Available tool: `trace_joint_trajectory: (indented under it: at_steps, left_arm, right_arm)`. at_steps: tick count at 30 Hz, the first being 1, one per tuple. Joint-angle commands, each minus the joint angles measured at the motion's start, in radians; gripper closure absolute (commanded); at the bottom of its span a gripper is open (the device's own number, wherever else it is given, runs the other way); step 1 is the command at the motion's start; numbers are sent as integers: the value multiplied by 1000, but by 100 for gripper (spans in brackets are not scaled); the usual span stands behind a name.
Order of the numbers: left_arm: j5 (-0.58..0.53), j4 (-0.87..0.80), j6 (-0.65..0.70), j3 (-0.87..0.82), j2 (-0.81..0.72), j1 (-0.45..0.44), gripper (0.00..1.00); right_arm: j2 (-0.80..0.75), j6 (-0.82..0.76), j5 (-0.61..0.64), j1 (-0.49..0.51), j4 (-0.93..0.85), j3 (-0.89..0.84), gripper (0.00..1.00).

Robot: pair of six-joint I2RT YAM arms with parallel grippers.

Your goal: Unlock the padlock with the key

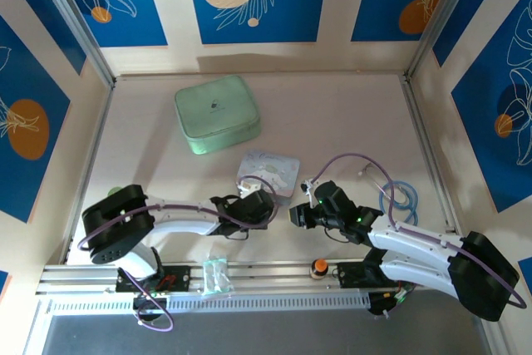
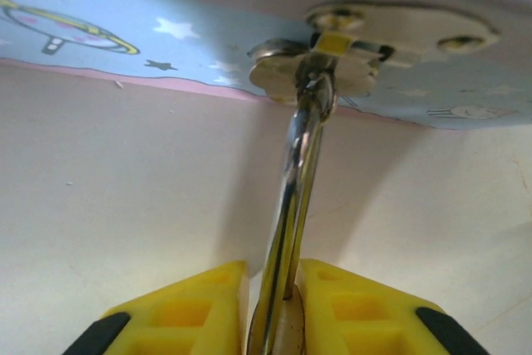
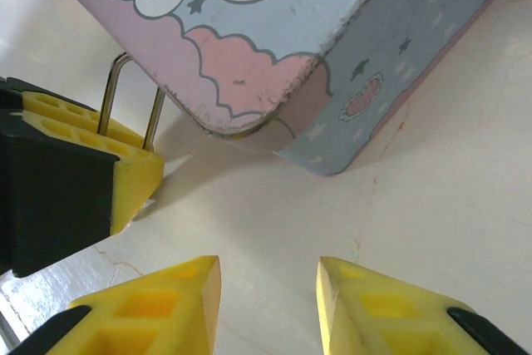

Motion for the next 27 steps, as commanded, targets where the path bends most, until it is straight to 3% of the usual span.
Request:
trace_joint_trajectory:
  at_steps: [1, 9, 27]
  left_arm:
    - [-50, -143, 29, 20, 22, -18, 78]
    - [-175, -330, 66, 125, 71, -66, 78]
    - [-213, -405, 40, 244, 137, -168, 72]
  right_arm:
    - [-11, 14, 19, -3, -10, 0, 64]
    - [14, 19, 21, -3, 4, 0, 65]
    - [74, 39, 24, 0, 39, -14, 65]
